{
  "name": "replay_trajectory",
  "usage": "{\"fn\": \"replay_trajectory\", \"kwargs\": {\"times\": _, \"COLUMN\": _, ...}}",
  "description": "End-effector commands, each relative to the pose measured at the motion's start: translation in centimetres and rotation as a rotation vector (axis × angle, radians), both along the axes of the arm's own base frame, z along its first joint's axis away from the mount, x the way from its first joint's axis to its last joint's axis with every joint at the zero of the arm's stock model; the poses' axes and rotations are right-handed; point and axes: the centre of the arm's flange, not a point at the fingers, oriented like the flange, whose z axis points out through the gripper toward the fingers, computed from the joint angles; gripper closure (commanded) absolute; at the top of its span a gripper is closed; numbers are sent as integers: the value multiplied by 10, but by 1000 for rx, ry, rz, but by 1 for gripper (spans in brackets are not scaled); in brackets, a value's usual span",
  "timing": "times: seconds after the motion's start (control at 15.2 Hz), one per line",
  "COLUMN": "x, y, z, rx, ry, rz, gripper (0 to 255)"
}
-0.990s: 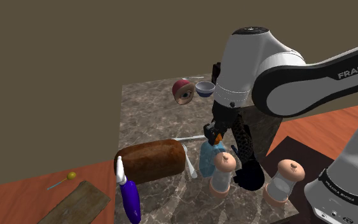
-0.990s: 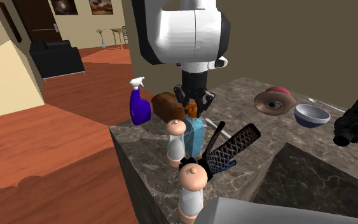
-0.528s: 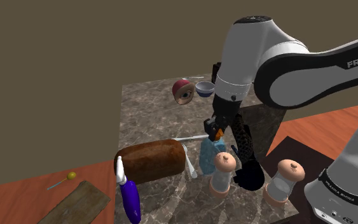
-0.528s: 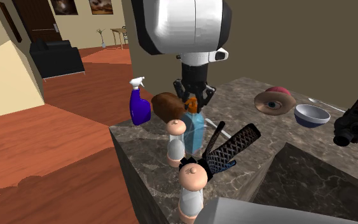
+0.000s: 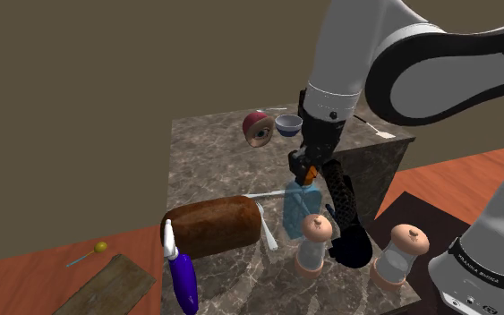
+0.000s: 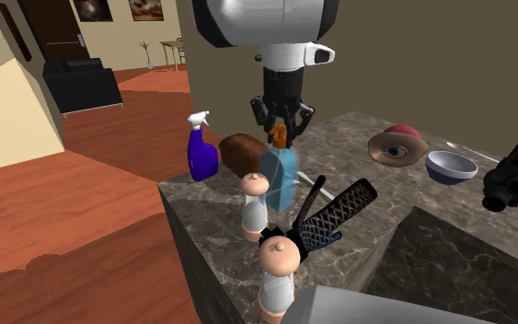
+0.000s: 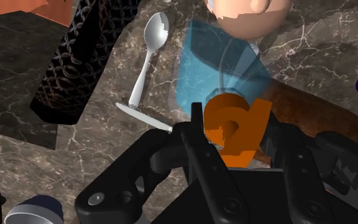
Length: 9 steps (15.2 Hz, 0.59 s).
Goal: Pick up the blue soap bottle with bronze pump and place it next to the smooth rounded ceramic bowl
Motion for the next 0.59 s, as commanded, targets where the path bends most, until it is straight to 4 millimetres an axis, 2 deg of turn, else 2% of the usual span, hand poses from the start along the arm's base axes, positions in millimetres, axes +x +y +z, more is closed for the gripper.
{"fn": "replay_trajectory", "kwargs": {"times": 0.0, "x": 0, "y": -1, "z": 12, "rx": 0, "ry": 0, "rz": 0, "gripper": 255}}
{"fn": "replay_trajectory", "kwargs": {"times": 0.53, "x": 0, "y": -1, "z": 54, "rx": 0, "ry": 0, "rz": 0, "gripper": 255}}
